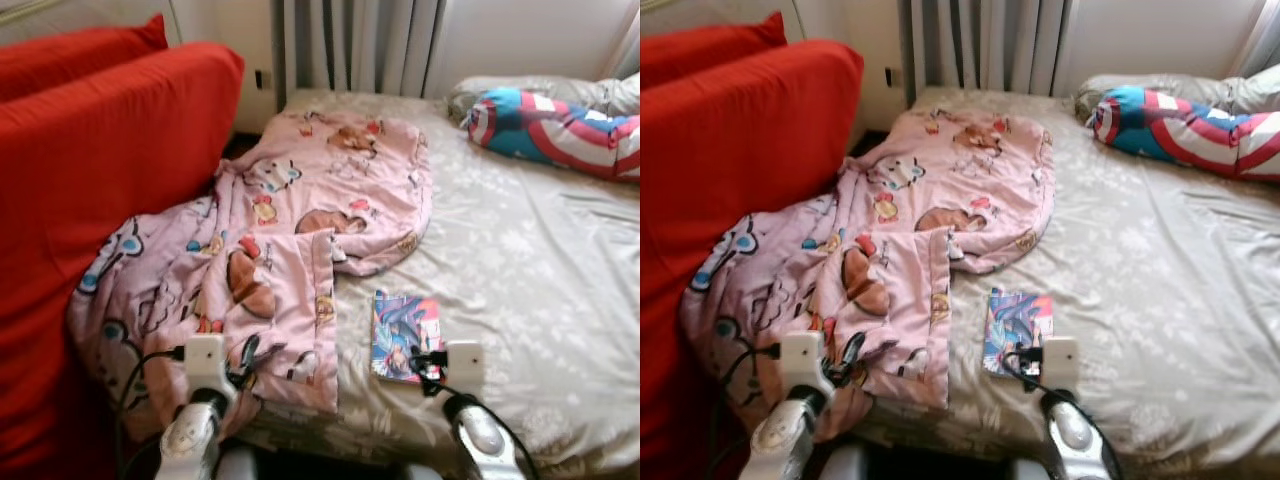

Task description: Clean up the room

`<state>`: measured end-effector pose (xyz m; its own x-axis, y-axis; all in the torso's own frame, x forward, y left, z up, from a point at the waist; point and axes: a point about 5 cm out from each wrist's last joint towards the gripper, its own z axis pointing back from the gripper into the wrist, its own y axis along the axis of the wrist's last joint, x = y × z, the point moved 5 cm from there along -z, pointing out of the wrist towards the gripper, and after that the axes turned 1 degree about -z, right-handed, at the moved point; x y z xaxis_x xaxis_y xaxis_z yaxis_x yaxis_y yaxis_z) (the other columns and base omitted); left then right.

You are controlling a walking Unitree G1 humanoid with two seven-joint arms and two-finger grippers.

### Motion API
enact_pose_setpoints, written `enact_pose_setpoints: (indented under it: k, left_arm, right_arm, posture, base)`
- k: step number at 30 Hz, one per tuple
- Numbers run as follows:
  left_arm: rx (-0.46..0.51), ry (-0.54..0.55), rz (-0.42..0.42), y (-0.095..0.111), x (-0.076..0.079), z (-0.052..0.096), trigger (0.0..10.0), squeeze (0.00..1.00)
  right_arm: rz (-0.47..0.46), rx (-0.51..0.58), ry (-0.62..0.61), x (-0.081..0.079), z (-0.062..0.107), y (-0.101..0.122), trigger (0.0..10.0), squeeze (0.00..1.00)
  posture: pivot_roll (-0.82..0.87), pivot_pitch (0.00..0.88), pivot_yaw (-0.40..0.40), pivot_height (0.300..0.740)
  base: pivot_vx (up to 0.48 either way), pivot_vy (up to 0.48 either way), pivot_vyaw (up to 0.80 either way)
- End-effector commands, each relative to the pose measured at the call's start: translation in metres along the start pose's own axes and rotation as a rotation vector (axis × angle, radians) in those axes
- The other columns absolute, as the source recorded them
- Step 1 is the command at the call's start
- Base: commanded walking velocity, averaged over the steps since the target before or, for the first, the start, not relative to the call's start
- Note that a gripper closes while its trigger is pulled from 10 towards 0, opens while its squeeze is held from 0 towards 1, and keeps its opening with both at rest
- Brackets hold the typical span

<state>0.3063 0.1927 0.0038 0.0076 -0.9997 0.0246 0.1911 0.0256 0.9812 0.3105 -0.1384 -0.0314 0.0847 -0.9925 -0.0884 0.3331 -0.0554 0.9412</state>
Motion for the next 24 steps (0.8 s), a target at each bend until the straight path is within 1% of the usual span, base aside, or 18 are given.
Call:
enact_pose_setpoints:
  k: [1, 5, 12, 15, 19, 21, 23, 24]
  left_arm:
    - [0.020, -0.031, 0.010, 0.007, 0.014, -0.003, 10.0, 0.00]
    - [0.026, -0.034, 0.010, 0.010, 0.015, -0.001, 10.0, 0.00]
    - [0.021, -0.038, 0.009, 0.010, 0.015, 0.000, 10.0, 0.00]
    - [0.028, -0.044, 0.006, 0.011, 0.015, 0.000, 10.0, 0.00]
    - [0.032, -0.051, -0.001, 0.013, 0.014, 0.001, 10.0, 0.00]
    - [0.038, -0.065, -0.024, 0.018, 0.013, -0.002, 10.0, 0.00]
    - [0.042, -0.068, -0.025, 0.020, 0.013, -0.002, 10.0, 0.00]
    - [0.055, -0.082, -0.041, 0.027, 0.015, -0.007, 10.0, 0.00]
  right_arm:
    - [0.017, -0.003, -0.034, 0.016, 0.001, 0.001, 10.0, 0.00]
    - [0.018, -0.005, -0.031, 0.015, 0.000, 0.002, 10.0, 0.00]
    - [0.027, -0.022, -0.043, 0.018, -0.002, 0.002, 10.0, 0.00]
    - [0.025, -0.043, -0.051, 0.019, -0.007, 0.006, 10.0, 0.00]
    - [-0.002, -0.040, -0.056, 0.020, -0.011, 0.011, 10.0, 0.00]
    - [-0.018, -0.044, -0.062, 0.020, -0.016, 0.017, 10.0, 0.00]
    - [-0.031, -0.042, -0.066, 0.021, -0.017, 0.019, 10.0, 0.00]
    - [-0.060, -0.046, -0.087, 0.024, -0.020, 0.023, 10.0, 0.00]
  posture:
    - [-0.09, 0.000, -0.010, 0.610]
    - [-0.09, 0.000, -0.010, 0.610]
    - [-0.08, 0.000, -0.008, 0.610]
    - [-0.07, 0.000, -0.008, 0.610]
    - [-0.06, 0.016, -0.007, 0.610]
    - [-0.05, 0.031, -0.003, 0.610]
    - [-0.05, 0.039, -0.001, 0.610]
    - [-0.04, 0.050, 0.002, 0.610]
  base:
    - [0.289, 0.000, 0.00]
    - [0.296, 0.000, 0.00]
    - [0.290, 0.000, 0.00]
    - [0.000, 0.000, 0.00]
    - [0.000, 0.000, 0.00]
    - [0.000, 0.000, 0.00]
    - [0.000, 0.000, 0.00]
    - [0.000, 0.000, 0.00]
